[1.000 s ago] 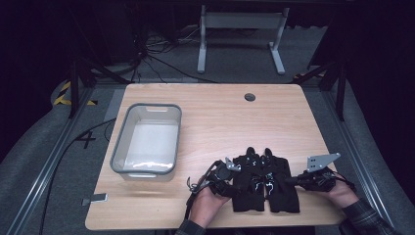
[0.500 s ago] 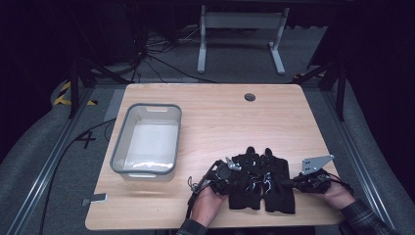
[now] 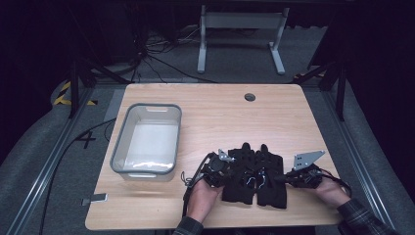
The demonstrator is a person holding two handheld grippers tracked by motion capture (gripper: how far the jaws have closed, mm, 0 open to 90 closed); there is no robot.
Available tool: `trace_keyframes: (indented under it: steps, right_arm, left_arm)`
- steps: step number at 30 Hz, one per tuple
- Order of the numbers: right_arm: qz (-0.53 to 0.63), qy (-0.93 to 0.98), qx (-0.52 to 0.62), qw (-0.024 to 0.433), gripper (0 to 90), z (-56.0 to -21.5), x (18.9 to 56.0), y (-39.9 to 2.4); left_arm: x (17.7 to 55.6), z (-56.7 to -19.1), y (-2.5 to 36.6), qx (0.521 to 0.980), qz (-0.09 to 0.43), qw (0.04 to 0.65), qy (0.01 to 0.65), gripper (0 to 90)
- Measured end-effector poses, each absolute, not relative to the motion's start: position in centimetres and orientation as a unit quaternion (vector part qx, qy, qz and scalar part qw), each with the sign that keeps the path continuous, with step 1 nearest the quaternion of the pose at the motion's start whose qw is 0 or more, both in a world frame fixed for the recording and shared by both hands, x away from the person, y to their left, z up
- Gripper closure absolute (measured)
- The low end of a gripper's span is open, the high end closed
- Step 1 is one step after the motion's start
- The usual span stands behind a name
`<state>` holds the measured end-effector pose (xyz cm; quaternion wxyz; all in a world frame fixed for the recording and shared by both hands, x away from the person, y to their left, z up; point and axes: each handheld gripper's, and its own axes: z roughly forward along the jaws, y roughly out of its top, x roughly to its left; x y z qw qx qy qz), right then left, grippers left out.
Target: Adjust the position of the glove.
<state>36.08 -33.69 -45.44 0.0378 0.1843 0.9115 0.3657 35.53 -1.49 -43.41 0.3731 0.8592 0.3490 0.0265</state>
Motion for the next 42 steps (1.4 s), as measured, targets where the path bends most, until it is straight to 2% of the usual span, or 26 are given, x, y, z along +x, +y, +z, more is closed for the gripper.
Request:
trace_keyframes:
  steps: [18,42]
  right_arm:
    - [0.371,0.91,0.18,0.035,90.0,-45.5,37.6,-32.2]
    - [0.372,0.911,0.172,0.039,90.0,-45.6,38.1,-31.1]
  left_arm:
    - [37.0,-40.7,-1.9,0.844,0.042,0.418,0.332,84.8]
    - [37.4,-39.7,-7.5,0.857,0.019,0.437,0.273,84.9]
